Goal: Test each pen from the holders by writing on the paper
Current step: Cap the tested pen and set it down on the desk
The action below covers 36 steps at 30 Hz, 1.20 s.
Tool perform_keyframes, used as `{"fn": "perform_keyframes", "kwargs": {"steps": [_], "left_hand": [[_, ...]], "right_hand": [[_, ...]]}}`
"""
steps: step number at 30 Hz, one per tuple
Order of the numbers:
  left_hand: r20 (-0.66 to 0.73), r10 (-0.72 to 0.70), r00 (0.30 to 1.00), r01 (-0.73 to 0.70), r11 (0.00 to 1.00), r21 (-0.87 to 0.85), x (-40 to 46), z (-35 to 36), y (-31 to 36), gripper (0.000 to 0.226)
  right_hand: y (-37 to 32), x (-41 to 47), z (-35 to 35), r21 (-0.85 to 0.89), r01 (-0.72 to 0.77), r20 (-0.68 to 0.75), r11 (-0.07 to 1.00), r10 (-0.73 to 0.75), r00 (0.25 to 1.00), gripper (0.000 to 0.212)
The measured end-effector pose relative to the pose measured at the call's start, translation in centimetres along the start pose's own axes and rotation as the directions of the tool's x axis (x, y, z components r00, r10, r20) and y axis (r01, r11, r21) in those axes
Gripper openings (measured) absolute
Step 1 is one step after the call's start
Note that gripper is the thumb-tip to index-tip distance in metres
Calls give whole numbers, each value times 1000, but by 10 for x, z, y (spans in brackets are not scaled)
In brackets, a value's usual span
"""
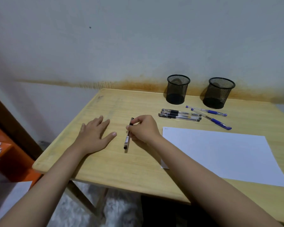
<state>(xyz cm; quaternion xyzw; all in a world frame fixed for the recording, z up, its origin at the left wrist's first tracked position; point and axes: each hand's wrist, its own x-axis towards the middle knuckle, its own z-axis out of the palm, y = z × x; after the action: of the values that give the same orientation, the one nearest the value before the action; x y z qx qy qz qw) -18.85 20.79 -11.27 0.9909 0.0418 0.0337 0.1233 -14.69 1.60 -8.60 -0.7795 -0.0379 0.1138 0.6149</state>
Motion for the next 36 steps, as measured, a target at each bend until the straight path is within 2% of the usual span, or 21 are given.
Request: {"fn": "perform_keyframes", "kwargs": {"steps": [6,7,10,11,16,19,22,25,28,36], "left_hand": [[-43,12,999,-12,1000,10,2,3,-2,98],[-49,14,999,-13,1000,6,2,3,-2,98],[-58,17,998,-18,1000,-4,2,4,-4,98],[-62,18,998,-19,1000,-8,2,4,-4,98],[-58,21,998,-23,999,-25,1,6,-6,98],[-62,18,998,-19,1000,-21,2,7,-7,98],[-72,14,997,-17,999,-28,3,8,-7,97],[-79,13,997,-16,999,-36,3,9,-8,97],[-85,18,996,-21,999,-39,2,8,-7,96],[-147,35,988,-58,987,-151,-4,3,-4,85]], "right_hand": [[4,8,9,-232,106,-40,967,-118,992,10],[4,7,10,-218,99,-33,971,-108,994,11],[6,3,8,11,15,-33,1000,-14,999,12],[5,2,2,36,21,-59,999,-19,998,11],[1,11,-61,-286,187,-238,940,-259,936,9],[4,19,-98,-514,164,-248,842,-329,911,11],[8,26,-123,-682,88,-222,726,-320,921,15],[12,33,-131,-766,27,-202,642,-280,939,17],[15,36,-132,-818,28,-163,574,-277,947,16],[12,42,-134,-842,48,-122,538,-276,954,8]]}}
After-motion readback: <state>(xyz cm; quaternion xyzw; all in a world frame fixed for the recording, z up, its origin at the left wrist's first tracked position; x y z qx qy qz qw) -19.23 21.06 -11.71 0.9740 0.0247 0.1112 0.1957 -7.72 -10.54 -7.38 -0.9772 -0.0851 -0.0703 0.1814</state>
